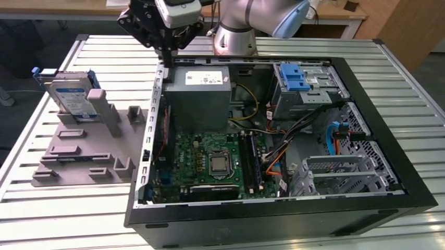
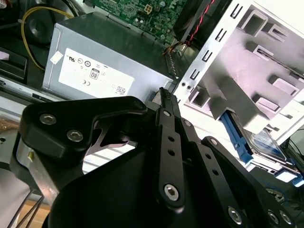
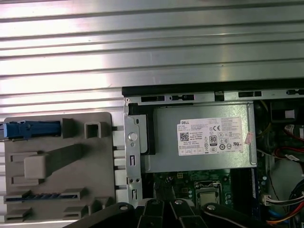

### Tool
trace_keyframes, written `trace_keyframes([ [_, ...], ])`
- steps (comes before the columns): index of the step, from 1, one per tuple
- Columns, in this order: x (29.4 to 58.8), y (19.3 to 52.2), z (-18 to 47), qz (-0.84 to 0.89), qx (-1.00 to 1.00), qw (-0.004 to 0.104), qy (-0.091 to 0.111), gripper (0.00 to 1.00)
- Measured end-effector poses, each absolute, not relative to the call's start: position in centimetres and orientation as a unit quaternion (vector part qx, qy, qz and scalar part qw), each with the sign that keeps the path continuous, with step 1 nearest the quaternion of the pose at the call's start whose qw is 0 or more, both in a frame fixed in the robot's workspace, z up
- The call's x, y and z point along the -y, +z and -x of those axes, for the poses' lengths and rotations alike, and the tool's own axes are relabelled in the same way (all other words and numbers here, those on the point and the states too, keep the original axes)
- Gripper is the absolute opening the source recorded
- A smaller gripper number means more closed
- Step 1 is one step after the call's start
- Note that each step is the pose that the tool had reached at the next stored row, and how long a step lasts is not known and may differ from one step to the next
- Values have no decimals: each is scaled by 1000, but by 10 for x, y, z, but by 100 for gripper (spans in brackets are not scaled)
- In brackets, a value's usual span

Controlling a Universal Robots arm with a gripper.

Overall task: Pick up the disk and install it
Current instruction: 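Reach for the disk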

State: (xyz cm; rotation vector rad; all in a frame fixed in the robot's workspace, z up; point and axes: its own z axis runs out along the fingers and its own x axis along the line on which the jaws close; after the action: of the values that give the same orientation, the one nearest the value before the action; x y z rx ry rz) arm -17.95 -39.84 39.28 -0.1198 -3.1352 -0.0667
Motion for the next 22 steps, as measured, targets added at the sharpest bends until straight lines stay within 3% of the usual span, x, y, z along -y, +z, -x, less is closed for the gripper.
trace_keyframes([
  [22, 398, 393, 191, 38, 999, 2, -21, 11],
])
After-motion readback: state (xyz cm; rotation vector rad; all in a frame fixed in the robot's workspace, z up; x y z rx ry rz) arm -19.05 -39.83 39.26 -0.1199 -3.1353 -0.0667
